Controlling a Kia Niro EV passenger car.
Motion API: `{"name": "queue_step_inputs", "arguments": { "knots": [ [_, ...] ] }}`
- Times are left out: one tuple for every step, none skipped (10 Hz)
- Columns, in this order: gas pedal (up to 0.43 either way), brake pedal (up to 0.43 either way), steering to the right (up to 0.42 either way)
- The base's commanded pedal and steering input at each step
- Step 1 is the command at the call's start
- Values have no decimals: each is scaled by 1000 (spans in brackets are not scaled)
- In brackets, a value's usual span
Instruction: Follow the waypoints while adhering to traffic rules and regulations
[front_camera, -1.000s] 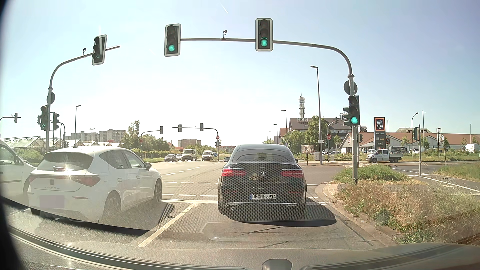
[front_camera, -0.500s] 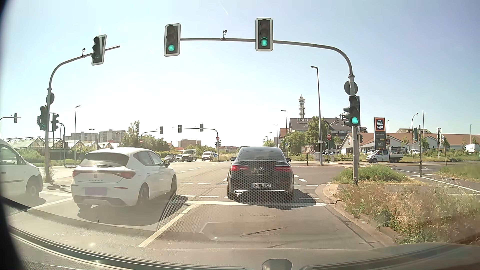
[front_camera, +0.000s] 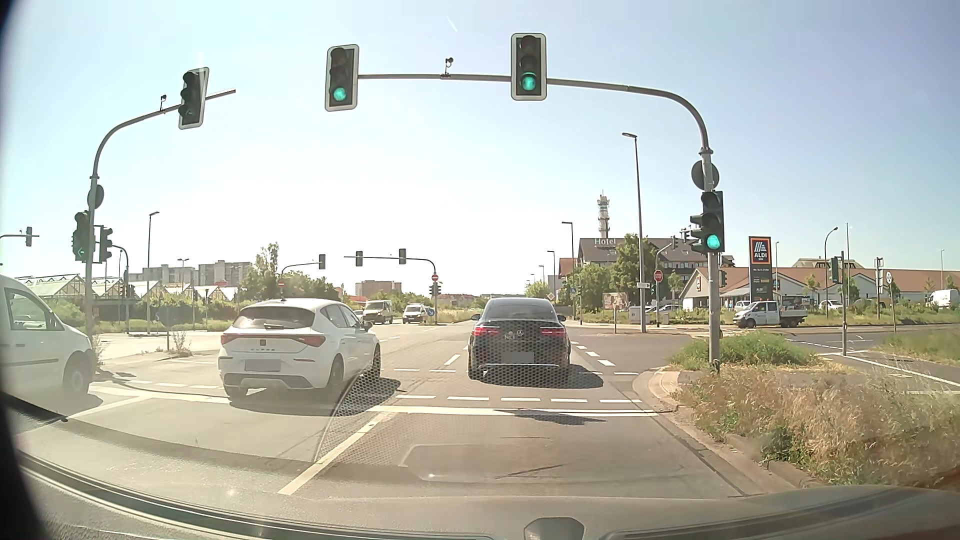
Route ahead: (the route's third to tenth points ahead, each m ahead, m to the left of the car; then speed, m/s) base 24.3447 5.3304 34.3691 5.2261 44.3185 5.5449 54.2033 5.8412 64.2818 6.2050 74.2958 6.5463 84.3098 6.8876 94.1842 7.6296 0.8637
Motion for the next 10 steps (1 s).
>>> {"name": "queue_step_inputs", "arguments": {
  "knots": [
    [260, 24, 5],
    [268, 24, 5],
    [280, 24, 5],
    [287, 24, 5],
    [287, 24, 5],
    [287, 24, 5],
    [299, 24, 5],
    [311, 24, 5],
    [311, 24, 5],
    [319, 24, 5]
  ]
}}
